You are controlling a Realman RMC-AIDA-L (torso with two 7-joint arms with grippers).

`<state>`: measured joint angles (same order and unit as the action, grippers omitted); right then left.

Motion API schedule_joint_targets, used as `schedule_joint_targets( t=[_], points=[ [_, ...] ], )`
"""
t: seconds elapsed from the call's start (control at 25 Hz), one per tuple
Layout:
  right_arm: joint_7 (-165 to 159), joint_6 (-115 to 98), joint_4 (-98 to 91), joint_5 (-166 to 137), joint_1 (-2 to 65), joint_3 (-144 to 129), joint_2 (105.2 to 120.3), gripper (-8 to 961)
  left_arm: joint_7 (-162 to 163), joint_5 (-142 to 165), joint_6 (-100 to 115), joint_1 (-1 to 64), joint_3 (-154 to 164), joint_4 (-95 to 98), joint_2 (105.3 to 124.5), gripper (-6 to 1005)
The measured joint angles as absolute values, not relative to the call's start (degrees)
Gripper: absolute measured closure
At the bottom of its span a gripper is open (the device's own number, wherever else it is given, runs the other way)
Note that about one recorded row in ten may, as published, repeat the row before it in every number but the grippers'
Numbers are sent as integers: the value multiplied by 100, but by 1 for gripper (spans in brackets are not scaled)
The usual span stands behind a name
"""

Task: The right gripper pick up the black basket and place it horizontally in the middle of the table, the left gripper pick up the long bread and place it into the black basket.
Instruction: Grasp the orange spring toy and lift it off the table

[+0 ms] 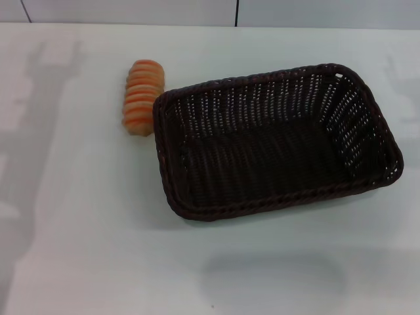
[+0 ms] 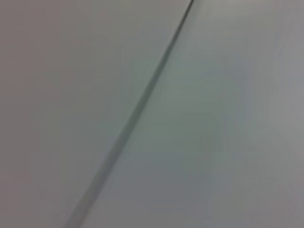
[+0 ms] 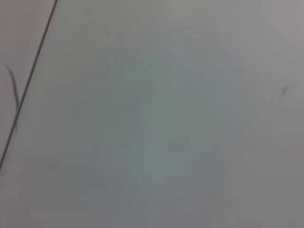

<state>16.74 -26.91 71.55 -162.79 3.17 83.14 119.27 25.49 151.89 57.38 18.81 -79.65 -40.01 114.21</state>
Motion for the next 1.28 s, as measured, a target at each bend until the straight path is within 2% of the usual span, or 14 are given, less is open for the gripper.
schedule_joint_targets(
  t=[0.24,0.4,0.52,0.56,0.68,0.72,0.76,0.8,0.84,0.96,1.28],
  points=[
    [1674,-2680,7149,-16283,339,8314,11927,169,3700,16433,2820,1503,-7951,-5883,11205,158],
    [1674,-2680,7090,-16264,369,8316,11927,169,2841,16517,756,1458,-7897,-7105,11184,158],
    [1674,-2680,7037,-16255,379,8322,11927,169,1948,16518,-1206,1556,-7965,-8045,11302,158],
    [1674,-2680,7037,-16255,379,8322,11927,169,1948,16518,-1206,1556,-7965,-8045,11302,158],
    [1673,-2680,7015,-16247,385,8326,11932,169,1283,16449,-2711,1771,-8238,-8635,11516,158],
    [1674,-2680,7000,-16245,388,8327,11935,169,1283,16449,-2711,1771,-8238,-8635,11516,158],
    [1674,-2680,7000,-16245,388,8327,11935,169,1111,16395,-3048,1856,-8349,-8738,11583,158],
    [1673,-2681,6993,-16245,392,8326,11936,169,599,16161,-4008,2126,-8713,-8890,11754,158],
    [1674,-2681,6976,-16244,403,8323,11935,169,440,16047,-4335,2252,-8845,-8887,11790,158],
    [1666,-2682,6937,-16243,431,8306,11936,169,264,15788,-5006,2685,-9113,-8660,11803,159],
    [1618,-2690,6759,-16238,531,8121,11911,168,228,15838,-5167,3577,-9474,-7526,11812,159]
  ],
)
